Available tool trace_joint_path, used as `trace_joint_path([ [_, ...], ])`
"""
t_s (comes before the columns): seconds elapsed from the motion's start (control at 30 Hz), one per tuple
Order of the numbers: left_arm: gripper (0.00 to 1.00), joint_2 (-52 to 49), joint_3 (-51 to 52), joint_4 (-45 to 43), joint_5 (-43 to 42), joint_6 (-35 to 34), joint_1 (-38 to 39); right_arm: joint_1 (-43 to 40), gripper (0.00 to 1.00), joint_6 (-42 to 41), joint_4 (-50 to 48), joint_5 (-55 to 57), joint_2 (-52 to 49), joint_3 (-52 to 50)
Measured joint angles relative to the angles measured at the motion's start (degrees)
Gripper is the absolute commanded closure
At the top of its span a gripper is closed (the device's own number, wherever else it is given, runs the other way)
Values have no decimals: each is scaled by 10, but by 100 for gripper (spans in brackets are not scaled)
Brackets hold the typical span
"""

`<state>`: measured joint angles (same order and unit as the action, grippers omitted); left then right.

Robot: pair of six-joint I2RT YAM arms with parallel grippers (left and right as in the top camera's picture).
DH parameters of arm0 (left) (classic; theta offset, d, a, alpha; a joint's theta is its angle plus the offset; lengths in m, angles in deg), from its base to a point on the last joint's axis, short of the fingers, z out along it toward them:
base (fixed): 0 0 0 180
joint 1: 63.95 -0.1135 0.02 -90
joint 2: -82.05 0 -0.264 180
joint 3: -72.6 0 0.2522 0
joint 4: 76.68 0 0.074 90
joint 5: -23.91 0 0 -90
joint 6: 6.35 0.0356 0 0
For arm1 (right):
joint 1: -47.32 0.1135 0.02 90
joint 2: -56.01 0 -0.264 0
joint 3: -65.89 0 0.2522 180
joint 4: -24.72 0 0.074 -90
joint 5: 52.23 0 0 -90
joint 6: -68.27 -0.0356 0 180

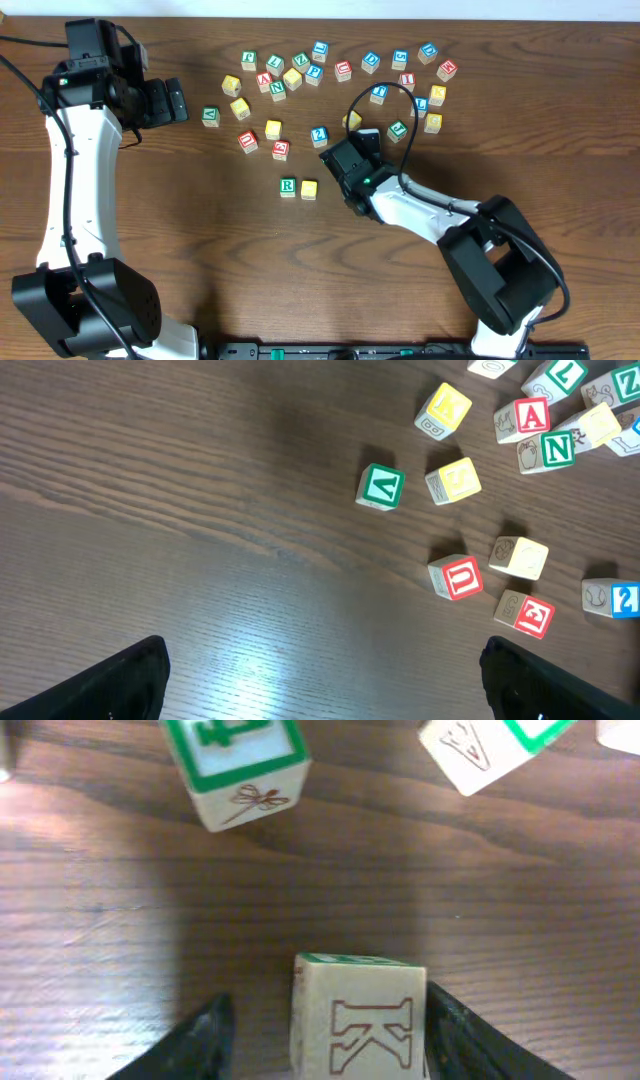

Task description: Spell out ROBOT

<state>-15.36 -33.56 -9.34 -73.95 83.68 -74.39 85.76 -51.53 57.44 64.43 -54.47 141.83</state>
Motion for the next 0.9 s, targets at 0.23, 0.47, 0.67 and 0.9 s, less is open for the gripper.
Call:
trace_joint_path([
  [0.23, 2, 0, 0, 0, 0, 0, 0, -40, 92, 35, 78, -106, 55, 46],
  [0.47, 2, 0, 0, 0, 0, 0, 0, -61, 99, 45, 105, -196, 64, 56],
  [0.67, 2, 0, 0, 0, 0, 0, 0, -61, 99, 39, 117, -211, 42, 56],
  [0.9, 2, 0, 0, 0, 0, 0, 0, -61, 99, 16, 118, -199, 40, 56],
])
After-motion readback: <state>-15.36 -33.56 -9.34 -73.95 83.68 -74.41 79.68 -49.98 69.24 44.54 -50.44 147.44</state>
